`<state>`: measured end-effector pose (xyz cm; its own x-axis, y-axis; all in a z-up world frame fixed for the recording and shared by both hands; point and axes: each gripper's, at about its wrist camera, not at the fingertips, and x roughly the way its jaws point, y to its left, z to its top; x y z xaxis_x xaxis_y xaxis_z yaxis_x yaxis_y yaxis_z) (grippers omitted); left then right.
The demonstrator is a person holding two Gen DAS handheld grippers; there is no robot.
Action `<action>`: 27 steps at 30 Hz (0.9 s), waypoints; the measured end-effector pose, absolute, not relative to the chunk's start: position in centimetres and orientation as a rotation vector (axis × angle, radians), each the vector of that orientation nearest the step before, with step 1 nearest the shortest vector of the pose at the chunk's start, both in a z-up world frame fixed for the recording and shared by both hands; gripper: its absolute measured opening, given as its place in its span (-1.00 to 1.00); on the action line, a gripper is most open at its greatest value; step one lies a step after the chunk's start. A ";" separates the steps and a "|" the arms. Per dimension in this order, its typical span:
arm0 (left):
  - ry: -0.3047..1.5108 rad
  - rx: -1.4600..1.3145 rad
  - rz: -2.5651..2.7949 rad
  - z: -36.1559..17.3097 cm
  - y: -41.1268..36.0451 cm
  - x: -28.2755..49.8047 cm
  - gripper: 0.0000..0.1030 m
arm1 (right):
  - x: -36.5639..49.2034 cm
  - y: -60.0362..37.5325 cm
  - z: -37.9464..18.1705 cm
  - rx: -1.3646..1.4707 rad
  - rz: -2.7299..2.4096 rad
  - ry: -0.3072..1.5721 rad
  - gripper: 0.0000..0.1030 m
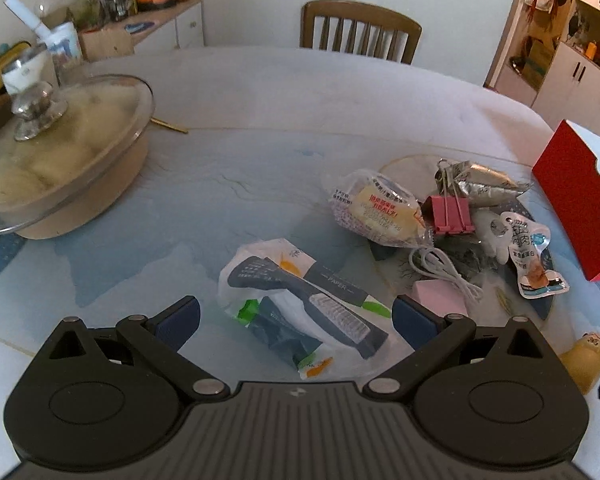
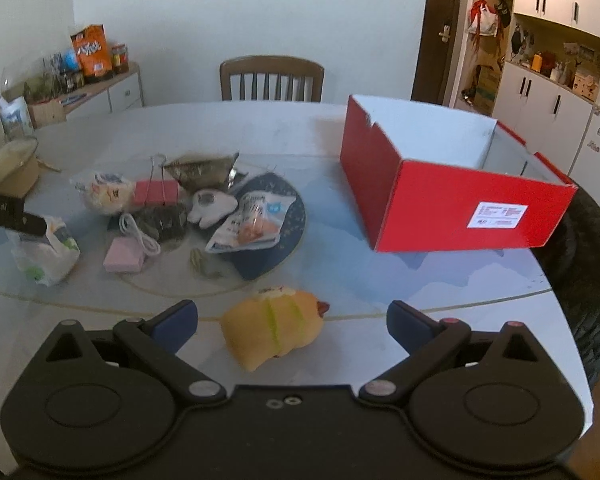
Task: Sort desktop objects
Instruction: 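Grasp the white plastic bag with the left tool while the right tool grasps the yellow squishy toy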
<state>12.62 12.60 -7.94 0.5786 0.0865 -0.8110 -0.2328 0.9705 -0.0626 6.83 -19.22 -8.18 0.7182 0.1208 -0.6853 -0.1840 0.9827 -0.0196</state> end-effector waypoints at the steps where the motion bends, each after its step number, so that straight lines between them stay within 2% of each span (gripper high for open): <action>1: 0.948 -0.169 0.186 -8.3 12.7 12.9 0.99 | 7.0 -19.0 -8.4 -0.094 0.171 0.756 0.96; 14: 1.031 -0.205 0.174 -11.8 15.0 15.3 0.99 | 10.6 -17.6 -12.1 -0.154 0.176 0.846 0.94; 17: 1.031 -0.224 0.150 -12.1 15.2 15.5 0.93 | 11.2 -17.4 -12.5 -0.166 0.169 0.860 0.92; 18: 1.027 -0.222 0.142 -12.1 15.2 15.6 0.91 | 11.3 -17.3 -12.5 -0.169 0.169 0.864 0.90; 22: 1.012 -0.207 0.095 -11.8 15.2 15.7 0.60 | 12.0 -17.1 -12.9 -0.168 0.161 0.884 0.82; 25: 1.005 -0.204 0.079 -11.7 15.2 15.4 0.50 | 12.4 -17.0 -13.1 -0.157 0.156 0.902 0.72; 27: 0.996 -0.207 0.069 -11.6 15.5 15.1 0.35 | 12.5 -16.8 -13.2 -0.156 0.155 0.906 0.63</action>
<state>15.14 15.46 -11.59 0.5435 -0.0365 -0.8386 -0.1524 0.9782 -0.1413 12.52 -16.83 -13.17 0.6072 0.0675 -0.7917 -0.1991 0.9775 -0.0694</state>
